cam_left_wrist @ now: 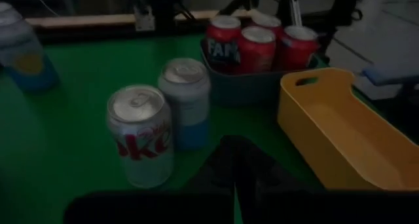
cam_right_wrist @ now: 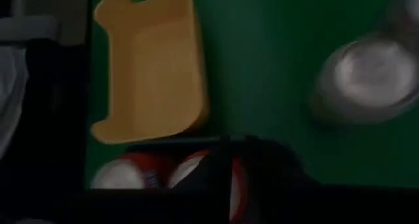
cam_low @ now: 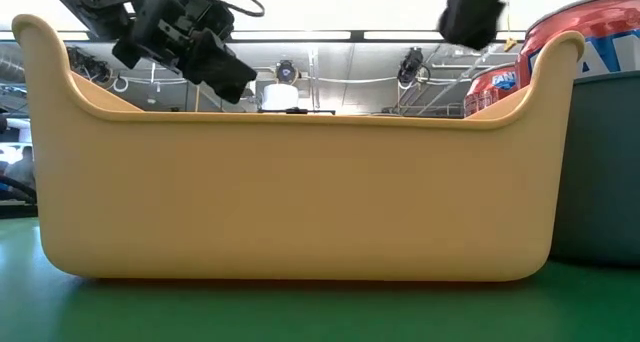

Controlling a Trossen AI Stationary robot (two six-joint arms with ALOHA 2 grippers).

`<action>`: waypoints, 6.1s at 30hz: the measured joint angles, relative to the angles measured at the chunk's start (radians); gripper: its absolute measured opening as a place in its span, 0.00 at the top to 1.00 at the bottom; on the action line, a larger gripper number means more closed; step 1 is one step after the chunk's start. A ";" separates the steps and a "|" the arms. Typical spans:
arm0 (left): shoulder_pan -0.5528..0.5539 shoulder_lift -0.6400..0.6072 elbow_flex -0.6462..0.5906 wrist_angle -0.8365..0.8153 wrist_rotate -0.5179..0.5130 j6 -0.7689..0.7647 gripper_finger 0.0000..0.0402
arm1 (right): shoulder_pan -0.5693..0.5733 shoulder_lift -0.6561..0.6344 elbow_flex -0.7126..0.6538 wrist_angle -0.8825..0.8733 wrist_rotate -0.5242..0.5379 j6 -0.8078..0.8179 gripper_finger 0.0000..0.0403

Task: Sort soda cans
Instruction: Adjust the yellow bin on the table, then put the blue soda can into the yellow bin

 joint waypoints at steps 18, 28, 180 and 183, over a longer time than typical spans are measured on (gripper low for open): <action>-0.100 -0.001 0.001 -0.013 -0.214 -0.096 1.00 | -0.206 0.006 -0.001 -0.213 0.013 -0.129 0.73; -0.097 -0.001 0.001 -0.026 -0.257 -0.094 1.00 | -0.142 -0.061 0.017 -0.226 -0.019 -0.060 0.65; -0.511 -0.071 0.067 -0.051 -0.737 -0.374 0.51 | -0.218 0.291 -0.014 0.222 0.129 -0.265 0.04; -0.506 -0.071 0.054 -0.045 -0.738 -0.364 0.51 | -0.223 0.325 -0.014 0.232 0.103 -0.252 0.07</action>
